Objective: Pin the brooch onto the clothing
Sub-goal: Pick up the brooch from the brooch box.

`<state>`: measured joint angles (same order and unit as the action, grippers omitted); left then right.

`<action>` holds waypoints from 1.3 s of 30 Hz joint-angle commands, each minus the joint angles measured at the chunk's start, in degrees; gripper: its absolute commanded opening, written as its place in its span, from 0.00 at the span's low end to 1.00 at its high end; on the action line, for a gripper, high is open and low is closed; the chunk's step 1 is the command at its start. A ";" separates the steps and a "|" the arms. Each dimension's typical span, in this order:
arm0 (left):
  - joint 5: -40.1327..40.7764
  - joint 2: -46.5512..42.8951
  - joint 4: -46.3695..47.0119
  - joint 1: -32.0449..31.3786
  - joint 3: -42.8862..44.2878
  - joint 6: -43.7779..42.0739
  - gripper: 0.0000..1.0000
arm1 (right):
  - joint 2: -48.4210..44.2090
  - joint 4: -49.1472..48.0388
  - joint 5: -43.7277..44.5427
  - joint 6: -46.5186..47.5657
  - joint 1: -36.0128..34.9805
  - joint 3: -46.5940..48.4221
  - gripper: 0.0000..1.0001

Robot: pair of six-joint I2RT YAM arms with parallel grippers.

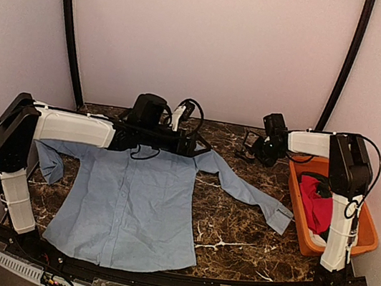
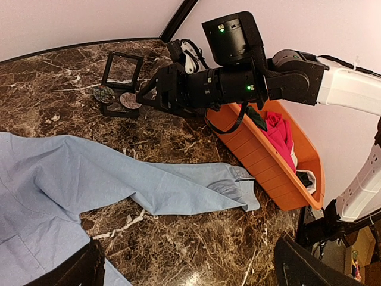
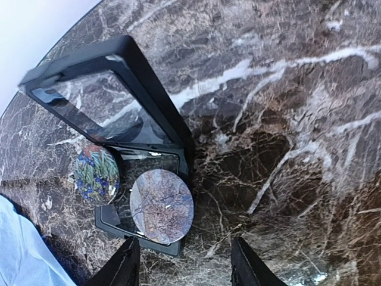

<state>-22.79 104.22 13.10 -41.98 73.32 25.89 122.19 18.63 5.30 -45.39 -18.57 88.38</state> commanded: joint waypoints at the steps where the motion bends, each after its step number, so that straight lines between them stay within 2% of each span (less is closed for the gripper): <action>1: 0.98 -3.98 -1.26 -0.34 -1.79 -1.97 0.99 | 1.37 -2.85 -2.32 -4.29 0.22 0.23 0.50; 8: 1.51 -5.20 -1.27 -0.37 -3.32 -2.68 0.99 | 1.85 -6.80 -2.49 -5.10 0.20 -0.64 0.50; 14: 1.76 -5.67 -1.17 -0.46 -3.92 -2.76 0.99 | 4.69 -3.86 -2.58 -5.45 0.19 2.98 0.49; 26: 2.09 -5.80 -0.95 -0.47 -4.48 -2.76 0.99 | 6.59 -3.80 -2.11 -5.23 0.22 4.22 0.49; 39: 2.32 -6.03 -1.10 -0.55 -4.65 -3.08 0.99 | 5.97 -4.98 -1.79 -5.45 0.15 2.32 0.33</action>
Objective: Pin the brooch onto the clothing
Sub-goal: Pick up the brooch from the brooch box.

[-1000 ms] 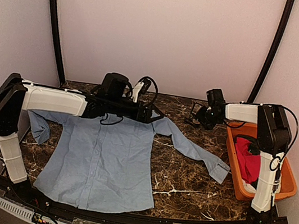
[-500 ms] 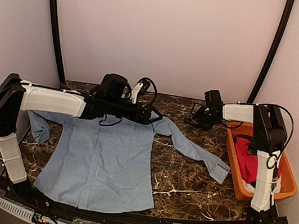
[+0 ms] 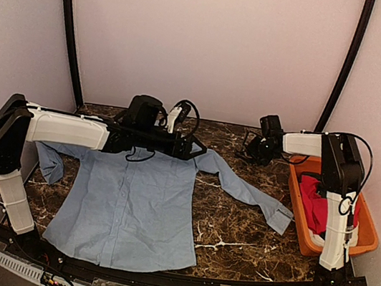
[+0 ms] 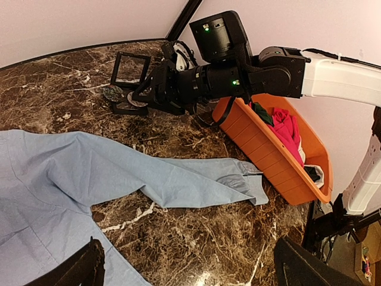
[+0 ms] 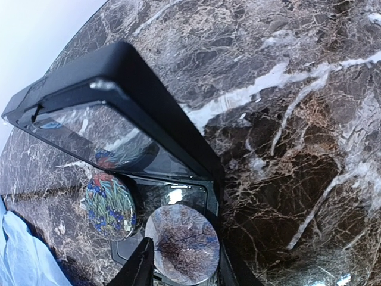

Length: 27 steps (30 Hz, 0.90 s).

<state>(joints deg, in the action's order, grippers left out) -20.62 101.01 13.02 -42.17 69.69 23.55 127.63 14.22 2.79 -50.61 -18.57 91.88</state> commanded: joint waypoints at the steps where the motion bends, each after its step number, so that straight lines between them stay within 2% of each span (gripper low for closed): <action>1: 0.15 -2.88 -0.99 -0.36 -1.08 -0.78 0.99 | 0.45 -0.59 0.79 -0.21 0.19 -1.34 0.32; 12: 0.45 -2.86 -1.15 -0.69 -1.31 -1.22 0.99 | -2.24 -3.48 2.41 1.08 0.20 -3.37 0.22; 27: 0.50 -2.34 -0.98 -1.18 -1.27 -1.31 0.99 | -5.11 -6.07 2.94 1.58 0.19 -5.25 0.20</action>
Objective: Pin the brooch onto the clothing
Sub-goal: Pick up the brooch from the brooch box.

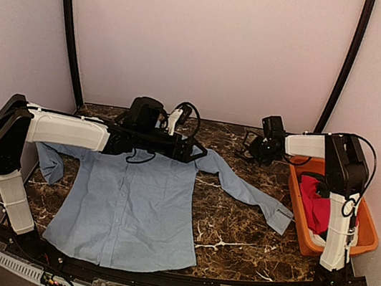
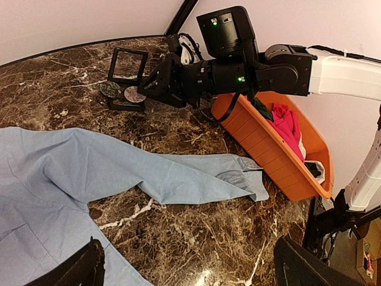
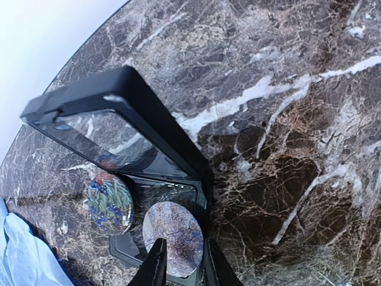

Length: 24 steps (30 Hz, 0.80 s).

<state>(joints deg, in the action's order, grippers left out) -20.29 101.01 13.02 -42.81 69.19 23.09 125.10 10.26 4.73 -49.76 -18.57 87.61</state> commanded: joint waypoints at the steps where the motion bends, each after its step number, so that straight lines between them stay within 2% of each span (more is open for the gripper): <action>1: 0.21 -2.33 -0.98 -0.58 -0.74 -0.86 0.99 | -2.76 -2.59 0.98 0.78 0.24 -1.19 0.20; 14: 0.26 -1.97 -1.06 -0.95 -0.81 -0.94 0.99 | -1.48 -6.06 -1.45 0.99 0.20 -1.24 0.19; 24: 0.34 -1.86 -1.15 -0.92 -0.90 -1.08 0.99 | -0.36 -8.26 -3.55 0.72 0.20 -1.42 0.12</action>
<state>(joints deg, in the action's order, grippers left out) -20.25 101.01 13.02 -43.40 69.19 23.03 123.96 4.23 2.37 -49.36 -18.57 86.70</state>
